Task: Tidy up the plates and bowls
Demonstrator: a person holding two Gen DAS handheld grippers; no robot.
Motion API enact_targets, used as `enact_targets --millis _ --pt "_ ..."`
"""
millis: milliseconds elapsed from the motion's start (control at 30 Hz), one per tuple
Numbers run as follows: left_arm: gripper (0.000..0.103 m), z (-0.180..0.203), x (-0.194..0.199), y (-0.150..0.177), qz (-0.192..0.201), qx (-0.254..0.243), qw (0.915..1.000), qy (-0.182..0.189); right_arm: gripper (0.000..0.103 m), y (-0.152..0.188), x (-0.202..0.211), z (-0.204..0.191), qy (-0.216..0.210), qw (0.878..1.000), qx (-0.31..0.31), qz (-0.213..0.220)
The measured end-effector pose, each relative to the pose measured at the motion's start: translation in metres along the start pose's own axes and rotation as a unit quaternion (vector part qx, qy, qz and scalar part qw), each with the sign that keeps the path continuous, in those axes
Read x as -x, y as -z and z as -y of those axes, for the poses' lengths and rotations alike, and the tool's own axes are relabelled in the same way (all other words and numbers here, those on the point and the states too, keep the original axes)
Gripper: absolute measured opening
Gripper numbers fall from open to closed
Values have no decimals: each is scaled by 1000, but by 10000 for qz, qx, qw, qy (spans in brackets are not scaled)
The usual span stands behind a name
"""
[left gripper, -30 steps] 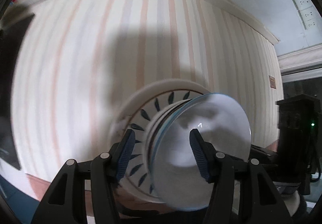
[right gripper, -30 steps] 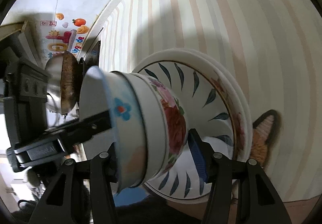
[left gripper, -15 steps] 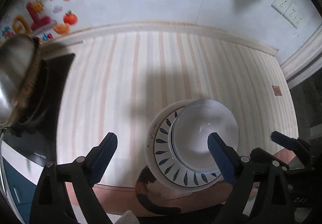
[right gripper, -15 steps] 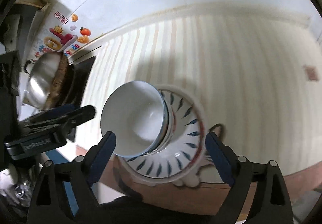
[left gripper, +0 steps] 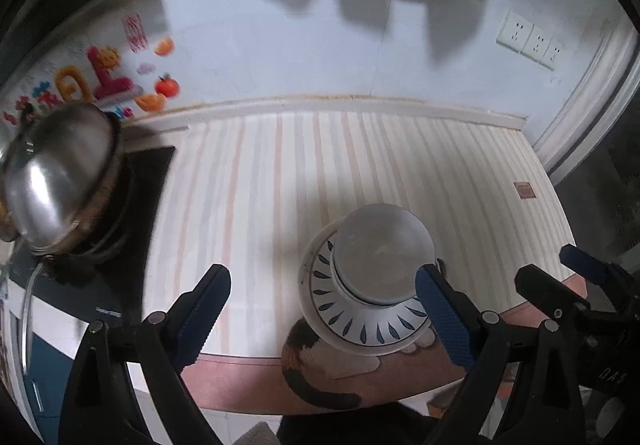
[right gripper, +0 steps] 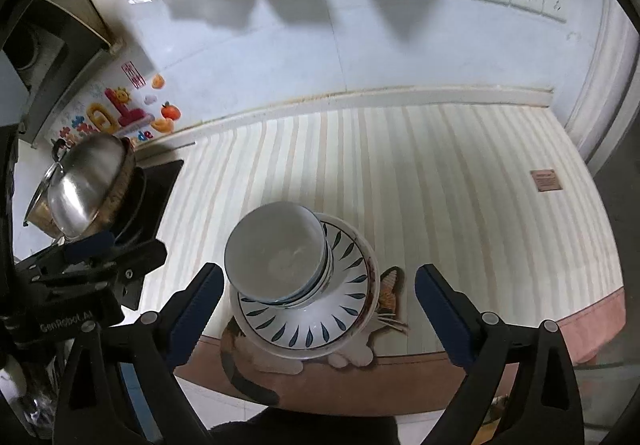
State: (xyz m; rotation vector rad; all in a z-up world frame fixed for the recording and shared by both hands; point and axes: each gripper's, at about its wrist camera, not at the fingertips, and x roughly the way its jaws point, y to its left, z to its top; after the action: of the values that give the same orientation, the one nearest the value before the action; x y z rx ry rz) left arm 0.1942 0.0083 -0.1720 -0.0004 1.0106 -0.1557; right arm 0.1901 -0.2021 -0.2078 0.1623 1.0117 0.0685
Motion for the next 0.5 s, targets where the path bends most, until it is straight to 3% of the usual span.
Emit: enact_targets --millis 367,500 --pt "95 13 91 41 770 280 9961 -326 99 30 102 -17 -72 9971 324 679" --pt "101 22 118 63 926 345 9943 -402 100 52 136 -22 -99 9950 513 854"
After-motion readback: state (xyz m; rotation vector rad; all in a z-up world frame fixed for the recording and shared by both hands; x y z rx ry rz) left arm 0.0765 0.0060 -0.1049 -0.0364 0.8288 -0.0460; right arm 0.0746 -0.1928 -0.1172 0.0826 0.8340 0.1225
